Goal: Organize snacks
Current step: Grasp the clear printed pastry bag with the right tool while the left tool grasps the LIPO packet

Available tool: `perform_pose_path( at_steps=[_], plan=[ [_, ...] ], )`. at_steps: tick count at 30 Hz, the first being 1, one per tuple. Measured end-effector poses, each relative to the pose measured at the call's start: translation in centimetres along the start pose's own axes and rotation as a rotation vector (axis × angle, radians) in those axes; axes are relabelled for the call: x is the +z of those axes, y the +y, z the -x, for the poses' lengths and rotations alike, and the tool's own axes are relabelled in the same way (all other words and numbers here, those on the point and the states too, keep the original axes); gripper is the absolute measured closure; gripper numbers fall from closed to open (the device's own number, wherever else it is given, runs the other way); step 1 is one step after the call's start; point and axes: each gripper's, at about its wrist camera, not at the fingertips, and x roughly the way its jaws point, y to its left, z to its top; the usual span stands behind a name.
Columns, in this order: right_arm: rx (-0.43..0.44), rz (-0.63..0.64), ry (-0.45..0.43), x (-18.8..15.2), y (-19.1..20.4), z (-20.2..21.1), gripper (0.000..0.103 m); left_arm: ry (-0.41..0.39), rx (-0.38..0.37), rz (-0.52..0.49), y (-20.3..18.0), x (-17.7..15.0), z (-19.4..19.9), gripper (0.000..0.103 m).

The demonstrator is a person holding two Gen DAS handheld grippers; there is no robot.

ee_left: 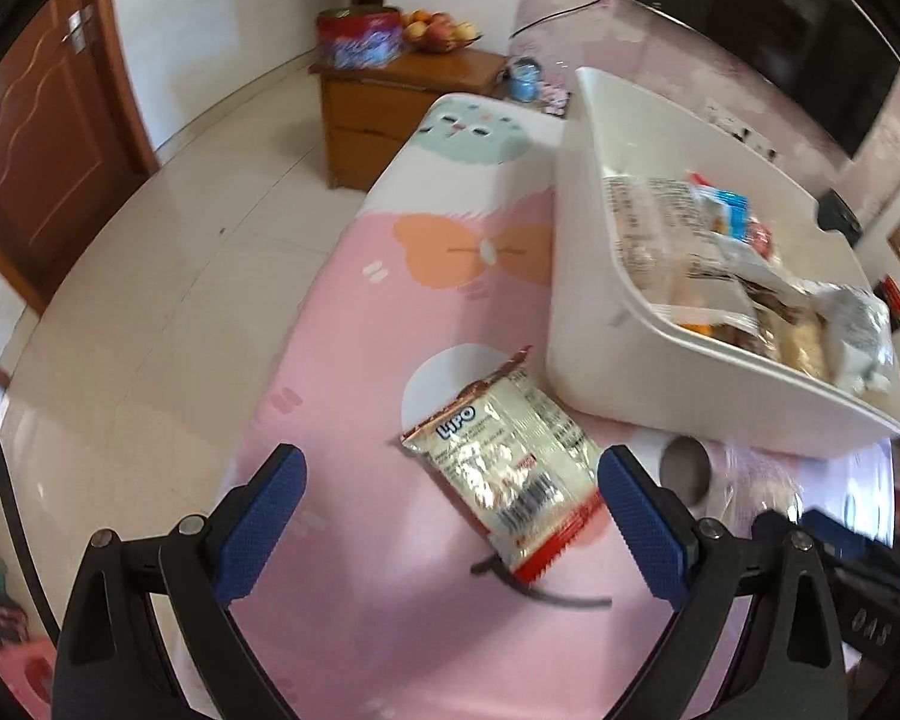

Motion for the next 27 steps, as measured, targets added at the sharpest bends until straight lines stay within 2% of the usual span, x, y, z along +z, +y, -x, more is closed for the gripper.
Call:
perform_pose_path(
  at_steps=[3, 10, 16, 20, 23, 25, 27],
  plan=[
    [0.023, -0.019, -0.001, -0.1, -0.3, -0.8, 0.027, 0.015, -0.004, 0.038, -0.2, 0.3, -1.4, 0.006],
    [-0.013, 0.014, -0.024, -0.3, 0.7, -1.6, 0.017, 0.039, 0.039, 0.073, -1.7, 0.6, -3.8, 0.006],
    [0.003, -0.006, -0.024, -0.9, 0.4, -2.0, 0.01, 0.007, 0.134, -0.002, -3.6, -0.2, -4.7, 0.006],
    [-0.013, 0.026, -0.03, -1.4, 0.6, -1.9, 0.01, -0.009, 0.129, -0.004, -3.6, -0.4, -4.4, 0.008],
    [-0.03, 0.046, -0.029, -1.7, 1.0, -1.8, 0.01, -0.02, 0.119, -0.026, -3.6, -0.7, -3.9, 0.02],
    [-0.036, 0.054, -0.031, -2.5, 1.3, -1.6, 0.011, -0.027, 0.112, -0.037, -3.6, -0.8, -3.5, 0.036],
    [-0.037, 0.06, -0.036, -2.9, 1.9, -1.6, 0.013, -0.036, 0.107, -0.047, -3.6, -1.1, -3.1, 0.046]
  ],
)
